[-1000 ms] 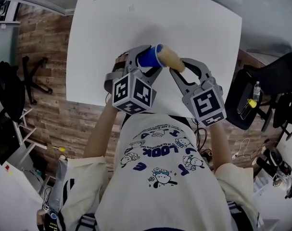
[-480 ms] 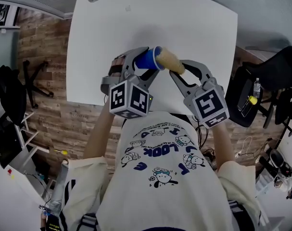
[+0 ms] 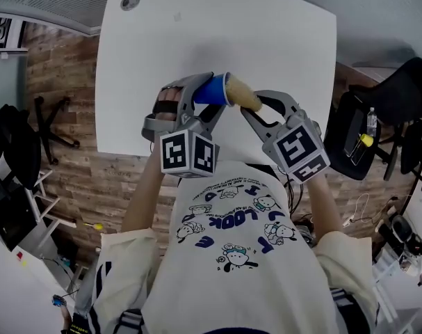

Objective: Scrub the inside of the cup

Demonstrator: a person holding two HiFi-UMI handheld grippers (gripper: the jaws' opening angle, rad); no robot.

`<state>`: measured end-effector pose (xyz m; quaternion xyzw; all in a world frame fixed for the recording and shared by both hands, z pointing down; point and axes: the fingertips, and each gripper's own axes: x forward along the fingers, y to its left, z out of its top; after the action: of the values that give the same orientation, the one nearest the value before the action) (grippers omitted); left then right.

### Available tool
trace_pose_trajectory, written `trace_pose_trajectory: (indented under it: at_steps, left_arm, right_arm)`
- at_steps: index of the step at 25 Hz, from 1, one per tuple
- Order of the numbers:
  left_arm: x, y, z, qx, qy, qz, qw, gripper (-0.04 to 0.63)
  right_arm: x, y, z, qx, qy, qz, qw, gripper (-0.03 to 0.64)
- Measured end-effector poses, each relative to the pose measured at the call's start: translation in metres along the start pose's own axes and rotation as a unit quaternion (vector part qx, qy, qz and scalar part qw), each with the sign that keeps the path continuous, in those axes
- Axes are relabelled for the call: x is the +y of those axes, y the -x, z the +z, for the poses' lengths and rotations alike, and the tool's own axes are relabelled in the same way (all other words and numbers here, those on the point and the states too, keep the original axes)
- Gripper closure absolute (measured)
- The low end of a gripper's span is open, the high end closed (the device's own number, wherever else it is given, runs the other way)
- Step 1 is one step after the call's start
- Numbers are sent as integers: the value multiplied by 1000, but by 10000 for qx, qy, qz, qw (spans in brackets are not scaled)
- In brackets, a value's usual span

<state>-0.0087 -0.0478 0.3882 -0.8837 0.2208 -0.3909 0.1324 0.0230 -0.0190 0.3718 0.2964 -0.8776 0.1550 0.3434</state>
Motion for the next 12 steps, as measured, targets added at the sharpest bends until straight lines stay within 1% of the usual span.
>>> trace_pose_trajectory:
  at_steps: [3,7,10,12]
  left_arm:
    - [1,1,1,74,-347,128,9993,285]
    - [0,3,2,125,-570,238,9980,287]
    - [-1,2,4,199,-814,329,9959,287]
    - [-2,1,5,259,-1027,383,9936,287]
  right_arm:
    - [1,-2,-2,77,-35,58,9999,494]
    - [3,-4,-6,185,-59,117,9997,495]
    - [4,-5,-9,277,54,138,9995,496]
    - [3,-6,-11,359,225,107,9990,497]
